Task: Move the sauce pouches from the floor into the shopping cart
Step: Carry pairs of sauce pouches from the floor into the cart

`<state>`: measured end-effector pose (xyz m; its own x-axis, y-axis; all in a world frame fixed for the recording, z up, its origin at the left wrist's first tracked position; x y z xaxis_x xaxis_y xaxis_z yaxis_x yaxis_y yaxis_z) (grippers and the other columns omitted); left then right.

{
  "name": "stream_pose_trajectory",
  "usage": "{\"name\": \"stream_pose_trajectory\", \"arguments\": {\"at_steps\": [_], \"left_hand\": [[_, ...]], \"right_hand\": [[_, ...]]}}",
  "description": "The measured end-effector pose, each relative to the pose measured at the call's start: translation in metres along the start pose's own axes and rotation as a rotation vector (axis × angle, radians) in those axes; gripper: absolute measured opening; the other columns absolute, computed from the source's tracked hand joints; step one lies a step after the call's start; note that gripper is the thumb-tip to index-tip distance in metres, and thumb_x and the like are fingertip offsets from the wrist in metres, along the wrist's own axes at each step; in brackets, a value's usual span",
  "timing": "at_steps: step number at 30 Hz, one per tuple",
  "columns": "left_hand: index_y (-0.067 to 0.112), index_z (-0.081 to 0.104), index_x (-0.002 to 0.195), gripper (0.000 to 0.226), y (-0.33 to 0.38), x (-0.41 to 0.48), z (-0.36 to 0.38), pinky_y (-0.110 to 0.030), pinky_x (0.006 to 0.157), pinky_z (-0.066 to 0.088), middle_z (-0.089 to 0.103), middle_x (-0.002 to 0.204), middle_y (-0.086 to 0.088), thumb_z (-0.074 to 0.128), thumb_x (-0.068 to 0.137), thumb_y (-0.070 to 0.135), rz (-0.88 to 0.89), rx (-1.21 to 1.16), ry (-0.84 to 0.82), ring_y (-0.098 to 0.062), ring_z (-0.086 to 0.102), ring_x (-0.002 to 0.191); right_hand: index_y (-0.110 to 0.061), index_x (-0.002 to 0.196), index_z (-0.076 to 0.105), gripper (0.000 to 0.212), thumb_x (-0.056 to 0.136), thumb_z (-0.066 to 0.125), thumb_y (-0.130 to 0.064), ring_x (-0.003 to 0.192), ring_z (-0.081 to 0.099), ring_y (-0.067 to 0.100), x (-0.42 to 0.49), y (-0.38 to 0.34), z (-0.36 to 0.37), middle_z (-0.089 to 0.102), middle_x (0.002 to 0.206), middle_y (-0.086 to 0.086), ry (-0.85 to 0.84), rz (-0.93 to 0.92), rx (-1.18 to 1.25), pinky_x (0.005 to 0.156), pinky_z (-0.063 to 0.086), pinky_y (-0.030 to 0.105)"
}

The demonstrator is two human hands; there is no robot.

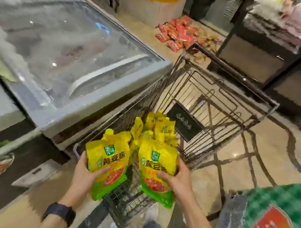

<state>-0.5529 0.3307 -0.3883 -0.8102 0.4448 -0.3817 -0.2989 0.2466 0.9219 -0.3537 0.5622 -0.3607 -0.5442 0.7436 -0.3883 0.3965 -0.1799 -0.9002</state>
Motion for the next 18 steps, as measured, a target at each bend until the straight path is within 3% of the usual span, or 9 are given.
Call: {"name": "stream_pose_trajectory", "arguments": {"at_steps": [3,5,7,9,12,14,15,16,18], "left_hand": [[0.025,0.042,0.143,0.121,-0.045,0.034,-0.002,-0.054,0.108,0.045,0.060,0.140,-0.004,0.094,0.041,0.064,-0.085,0.023,0.203,-0.023,0.060,0.125],[0.030,0.048,0.134,0.102,-0.043,0.038,0.011,-0.050,0.107,0.046,0.063,0.134,-0.002,0.096,0.048,0.054,-0.146,0.027,0.316,-0.023,0.061,0.121],[0.038,0.052,0.109,0.062,-0.036,0.042,0.026,-0.041,0.096,0.049,0.067,0.110,0.005,0.092,0.066,0.017,-0.168,0.011,0.441,-0.019,0.065,0.103],[0.041,0.048,0.095,0.061,-0.050,0.058,0.036,-0.033,0.087,0.049,0.061,0.099,0.013,0.085,0.072,-0.002,-0.186,0.019,0.531,-0.020,0.063,0.094],[0.039,0.044,0.090,0.061,-0.076,0.079,0.045,-0.015,0.070,0.045,0.057,0.092,0.011,0.081,0.074,-0.008,-0.238,0.018,0.688,-0.016,0.058,0.087],[0.033,0.052,0.102,0.055,-0.100,0.090,0.047,-0.012,0.068,0.048,0.061,0.095,0.006,0.076,0.078,-0.010,-0.265,-0.037,0.777,-0.010,0.064,0.085],[0.023,0.055,0.108,0.047,-0.112,0.093,0.049,-0.010,0.070,0.050,0.064,0.097,0.003,0.075,0.081,-0.010,-0.290,-0.085,0.808,-0.008,0.066,0.085],[0.014,0.056,0.113,0.042,-0.126,0.095,0.048,-0.013,0.075,0.052,0.066,0.100,-0.003,0.074,0.082,-0.009,-0.329,-0.117,0.838,-0.012,0.067,0.089],[0.014,0.061,0.106,0.033,-0.147,0.098,0.044,-0.032,0.089,0.052,0.068,0.110,-0.012,0.073,0.083,-0.008,-0.348,-0.112,0.874,-0.027,0.066,0.102]], "right_hand": [[-0.018,0.124,0.057,0.080,0.051,0.090,-0.017,0.109,0.065,0.017,0.062,0.009,0.022,0.068,0.118,-0.001,-0.164,0.035,-0.149,0.102,0.048,0.040],[-0.019,0.132,0.048,0.085,0.059,0.091,-0.010,0.120,0.055,0.016,0.097,0.025,0.039,0.059,0.124,-0.003,-0.268,0.068,-0.259,0.110,0.039,0.034],[-0.013,0.134,0.048,0.080,0.065,0.087,0.000,0.120,0.052,0.016,0.127,0.046,0.052,0.058,0.118,-0.005,-0.372,0.113,-0.347,0.106,0.039,0.024],[-0.011,0.124,0.052,0.065,0.069,0.083,0.003,0.110,0.047,0.011,0.151,0.068,0.064,0.053,0.103,-0.014,-0.478,0.152,-0.450,0.092,0.037,0.008],[-0.023,0.102,0.054,0.051,0.069,0.080,0.007,0.109,0.047,0.012,0.185,0.105,0.075,0.056,0.110,-0.002,-0.535,0.192,-0.595,0.094,0.038,0.020],[-0.029,0.082,0.052,0.043,0.070,0.075,0.005,0.102,0.051,0.015,0.202,0.128,0.081,0.059,0.100,-0.001,-0.558,0.192,-0.699,0.079,0.036,0.021],[-0.027,0.081,0.053,0.035,0.071,0.073,0.000,0.097,0.054,0.018,0.208,0.140,0.082,0.061,0.095,-0.001,-0.566,0.168,-0.768,0.074,0.036,0.023],[-0.027,0.084,0.056,0.030,0.071,0.072,-0.005,0.094,0.057,0.020,0.214,0.149,0.084,0.063,0.092,-0.001,-0.565,0.127,-0.827,0.073,0.039,0.026],[-0.026,0.088,0.061,0.027,0.068,0.075,-0.014,0.093,0.064,0.022,0.224,0.162,0.085,0.068,0.093,-0.002,-0.548,0.004,-0.904,0.077,0.048,0.032]]}}
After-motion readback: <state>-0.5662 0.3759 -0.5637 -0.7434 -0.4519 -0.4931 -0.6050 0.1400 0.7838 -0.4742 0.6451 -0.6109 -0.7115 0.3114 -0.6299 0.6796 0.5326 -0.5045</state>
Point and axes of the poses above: each hand's wrist, its own x-axis towards the middle knuckle, its own z-axis out of the palm, y = z × x, the point moved 7 cm from there along x, towards the middle knuckle
